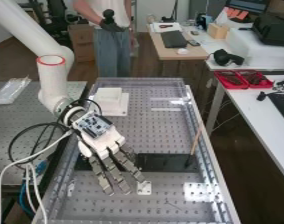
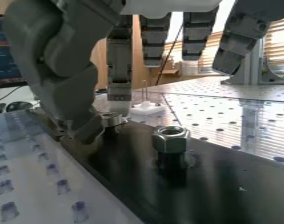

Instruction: Grab the bearing and place it in the white container

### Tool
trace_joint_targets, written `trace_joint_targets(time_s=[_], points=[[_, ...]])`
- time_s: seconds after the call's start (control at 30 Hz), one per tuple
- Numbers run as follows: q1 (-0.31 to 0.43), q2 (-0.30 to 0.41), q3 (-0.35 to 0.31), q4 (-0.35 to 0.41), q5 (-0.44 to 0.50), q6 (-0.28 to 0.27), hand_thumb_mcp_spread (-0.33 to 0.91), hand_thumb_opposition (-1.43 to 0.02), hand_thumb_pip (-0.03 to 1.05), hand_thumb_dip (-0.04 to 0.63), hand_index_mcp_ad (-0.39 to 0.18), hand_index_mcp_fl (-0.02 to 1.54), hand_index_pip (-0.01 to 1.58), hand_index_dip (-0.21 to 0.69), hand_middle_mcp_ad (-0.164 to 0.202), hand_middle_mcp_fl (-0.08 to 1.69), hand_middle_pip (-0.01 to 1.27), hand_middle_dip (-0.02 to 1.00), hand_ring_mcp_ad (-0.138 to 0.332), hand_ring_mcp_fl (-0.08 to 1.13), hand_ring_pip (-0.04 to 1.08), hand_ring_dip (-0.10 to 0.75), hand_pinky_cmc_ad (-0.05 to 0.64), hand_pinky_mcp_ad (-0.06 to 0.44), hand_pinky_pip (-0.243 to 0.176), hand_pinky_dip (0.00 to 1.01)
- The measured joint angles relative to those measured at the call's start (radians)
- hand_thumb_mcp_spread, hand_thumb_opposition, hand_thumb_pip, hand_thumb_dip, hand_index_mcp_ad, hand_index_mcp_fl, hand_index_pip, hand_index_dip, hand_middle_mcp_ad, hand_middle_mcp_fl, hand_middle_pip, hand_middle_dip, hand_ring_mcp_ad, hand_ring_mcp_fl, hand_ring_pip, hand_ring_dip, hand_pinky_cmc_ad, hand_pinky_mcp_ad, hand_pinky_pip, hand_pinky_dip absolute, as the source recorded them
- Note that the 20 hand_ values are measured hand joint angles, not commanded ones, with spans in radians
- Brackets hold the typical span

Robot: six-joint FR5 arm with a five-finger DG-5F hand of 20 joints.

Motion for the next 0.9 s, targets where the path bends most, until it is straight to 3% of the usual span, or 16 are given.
trace_joint_targets(time_s=[0.9], points=[[-0.012,-0.011,0.002,0.035,-0.014,-0.032,0.37,-0.87,0.67,0.269,-0.066,0.25,1.49,0.072,0.049,0.0,0.13,0.14,0.161,0.0,0.07,0.059,0.379,0.276,-0.124,0.27]])
